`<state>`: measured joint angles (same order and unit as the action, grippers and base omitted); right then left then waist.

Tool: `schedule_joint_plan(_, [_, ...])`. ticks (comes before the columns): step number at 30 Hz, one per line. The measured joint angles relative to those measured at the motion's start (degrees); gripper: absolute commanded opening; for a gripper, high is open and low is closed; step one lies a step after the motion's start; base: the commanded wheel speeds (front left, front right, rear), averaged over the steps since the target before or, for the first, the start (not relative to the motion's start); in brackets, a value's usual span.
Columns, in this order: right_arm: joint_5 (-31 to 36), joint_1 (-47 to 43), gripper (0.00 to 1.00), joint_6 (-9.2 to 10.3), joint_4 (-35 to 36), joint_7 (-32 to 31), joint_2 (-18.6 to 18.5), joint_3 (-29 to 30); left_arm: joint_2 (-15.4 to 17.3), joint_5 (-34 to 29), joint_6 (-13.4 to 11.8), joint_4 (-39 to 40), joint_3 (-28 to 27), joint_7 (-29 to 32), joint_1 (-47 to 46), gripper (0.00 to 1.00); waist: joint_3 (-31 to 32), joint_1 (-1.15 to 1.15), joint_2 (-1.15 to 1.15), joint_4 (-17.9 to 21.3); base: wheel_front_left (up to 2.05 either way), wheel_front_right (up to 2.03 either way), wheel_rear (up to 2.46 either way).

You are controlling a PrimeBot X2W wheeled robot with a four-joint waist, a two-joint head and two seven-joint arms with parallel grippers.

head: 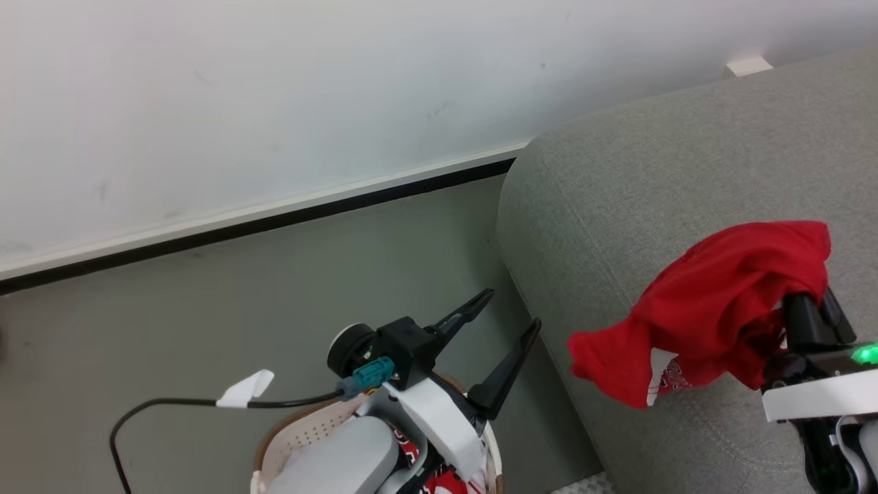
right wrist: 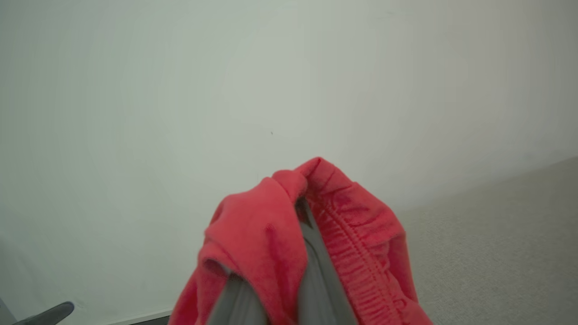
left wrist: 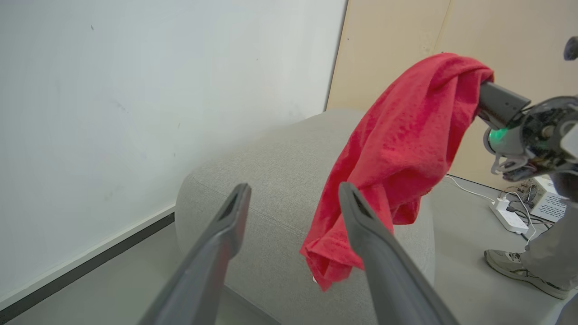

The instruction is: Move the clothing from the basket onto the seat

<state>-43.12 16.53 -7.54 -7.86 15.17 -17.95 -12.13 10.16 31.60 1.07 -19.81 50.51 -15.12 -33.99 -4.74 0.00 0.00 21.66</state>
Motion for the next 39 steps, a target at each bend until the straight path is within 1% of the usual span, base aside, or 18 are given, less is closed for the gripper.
schedule_joint_plan(3, [-2.01,3.2,0.0,0.0,0.02,-0.07,-0.36,1.4,0.1,-0.94,0.37,0.01,0.05,-0.01,-0.44,1.0,-1.43,0.0,0.0,-0.3,0.0,0.0,0.0])
schedule_joint_plan(8, [-7.25,12.15,0.0,0.0,-2.5,-0.48,-4.3,4.64,0.89,-2.42,1.03,1.0,0.58,0.93,-3.53,1.0,-5.8,0.0,0.0,-1.25,0.0,0.0,0.0])
schedule_joint_plan(11, [-9.0,17.41,0.0,0.0,-5.82,-0.49,-7.7,6.43,1.8,-3.16,1.67,1.9,0.82,1.69,-5.76,1.0,-9.19,0.0,0.0,-2.22,0.0,0.0,0.0])
schedule_joint_plan(14, [-9.33,22.25,0.0,0.0,-9.53,-0.81,-12.33,7.97,2.3,-4.08,2.08,3.37,1.25,2.48,-8.08,1.0,-12.76,0.01,0.0,-3.5,0.0,0.0,0.0])
schedule_joint_plan(18, [-10.43,28.41,0.0,0.0,-13.47,-0.49,-17.38,13.91,2.75,-5.64,2.53,5.05,1.98,3.48,-10.73,1.0,-17.59,0.01,0.0,-5.52,0.0,0.0,0.0])
schedule_joint_plan(20, [-10.14,31.18,0.0,0.0,-15.08,-0.47,-18.94,15.85,2.76,-5.94,2.93,5.66,2.3,3.97,-11.76,1.0,-19.96,0.01,0.0,-6.64,0.0,0.0,0.0])
schedule_joint_plan(22, [-9.06,33.92,0.0,0.0,-16.68,-0.56,-20.33,16.97,2.91,-6.12,2.97,6.01,2.38,4.23,-12.67,1.0,-22.22,0.01,0.0,-7.81,0.0,0.0,0.0])
schedule_joint_plan(24, [-6.69,36.51,0.0,-0.01,-19.8,-1.34,-22.03,17.97,3.2,-6.5,3.01,6.25,2.34,4.43,-13.48,1.0,-24.5,0.02,0.0,-9.0,0.0,0.0,0.0])
schedule_joint_plan(26, [-4.57,38.49,0.0,-0.01,-24.03,-2.35,-23.25,19.02,3.26,-6.53,3.02,6.42,2.29,4.34,-14.05,1.0,-26.63,0.02,0.0,-10.27,0.0,0.0,0.0])
schedule_joint_plan(28, [-2.82,40.49,0.0,0.0,-28.08,-2.96,-23.62,19.8,3.34,-6.58,3.04,6.39,2.33,4.15,-14.23,1.0,-28.53,0.02,0.0,-11.55,0.0,0.0,0.0])
schedule_joint_plan(32, [5.41,42.1,0.0,-0.01,-35.72,-5.78,-24.34,16.69,4.0,-6.72,3.09,5.93,2.19,3.86,-14.36,1.0,-31.55,0.02,0.0,-14.06,0.0,0.0,0.0])
schedule_joint_plan(34, [9.07,42.1,0.0,-0.01,-40.36,-9.5,-23.95,14.6,4.25,-6.72,3.07,5.55,2.11,3.44,-14.38,1.0,-32.5,0.02,0.0,-15.12,0.0,0.0,0.0])
schedule_joint_plan(37, [12.56,42.05,0.0,-0.01,-46.98,-14.89,-23.38,12.39,4.09,-6.72,3.01,5.01,2.27,3.08,-14.4,1.0,-33.01,0.02,0.0,-16.25,0.0,0.0,0.0])
schedule_joint_plan(39, [13.4,41.89,0.0,-0.02,-50.05,-17.69,-23.12,11.34,3.75,-6.62,3.02,4.57,2.3,2.9,-14.39,1.0,-32.47,0.02,0.0,-16.51,0.0,0.0,0.0])
